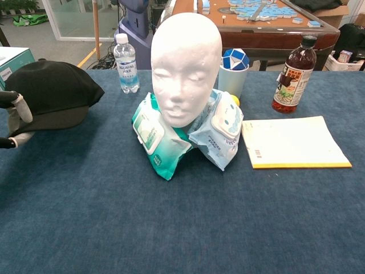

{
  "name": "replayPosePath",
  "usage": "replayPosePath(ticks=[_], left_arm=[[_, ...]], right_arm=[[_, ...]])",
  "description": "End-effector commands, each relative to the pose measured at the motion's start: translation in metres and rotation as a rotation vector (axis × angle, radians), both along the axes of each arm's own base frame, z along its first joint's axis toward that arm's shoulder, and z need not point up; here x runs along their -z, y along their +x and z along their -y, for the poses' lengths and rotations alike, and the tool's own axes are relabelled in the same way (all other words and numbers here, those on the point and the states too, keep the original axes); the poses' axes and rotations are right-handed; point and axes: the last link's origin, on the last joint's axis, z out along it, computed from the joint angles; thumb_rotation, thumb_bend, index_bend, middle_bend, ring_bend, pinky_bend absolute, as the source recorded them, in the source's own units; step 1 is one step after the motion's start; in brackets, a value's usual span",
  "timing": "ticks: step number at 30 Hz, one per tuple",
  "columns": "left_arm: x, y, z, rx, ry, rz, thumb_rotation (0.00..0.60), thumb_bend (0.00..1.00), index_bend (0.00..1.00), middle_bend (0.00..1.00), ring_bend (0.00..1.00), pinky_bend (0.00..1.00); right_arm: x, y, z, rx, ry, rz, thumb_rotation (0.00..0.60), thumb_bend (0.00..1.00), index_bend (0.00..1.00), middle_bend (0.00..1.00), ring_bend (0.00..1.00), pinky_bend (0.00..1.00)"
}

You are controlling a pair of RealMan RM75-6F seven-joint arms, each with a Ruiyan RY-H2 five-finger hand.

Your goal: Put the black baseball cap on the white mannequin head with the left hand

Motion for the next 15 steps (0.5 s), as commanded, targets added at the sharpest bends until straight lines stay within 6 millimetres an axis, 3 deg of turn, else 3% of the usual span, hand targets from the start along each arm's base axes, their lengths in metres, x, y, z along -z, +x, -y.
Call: replayPosePath(ticks=[1, 9, 15], left_arm=[[0.0, -0.0004, -0.0002, -0.004, -0.002, 0.002, 0.6, 0.29, 0.56, 0.71, 0.43, 0.57], [-0.0007, -0.0003, -0.0028, -0.002, 0.0, -0.003, 0.6, 0.3, 0.58, 0.72, 0.44, 0.57], [-0.0085, 0.0052, -0.0064, 0.061, 0.035, -0.037, 0.6, 0.31, 0.66, 0.76, 0.47, 0.58]], right_arm=[[0.0, 0.0, 0.0, 0.0, 0.001, 0.0, 0.6, 0.0, 0.09, 0.21, 0.08, 0.14], [-0.0012, 0.0001, -0.0005, -0.002, -0.004, 0.002, 0.6, 0.0, 0.09, 0.21, 0.08, 0.14], [-0.0028, 0.0004, -0.0012, -0.003, -0.01, 0.007, 0.6, 0.0, 0.09, 0.21, 0.08, 0.14]])
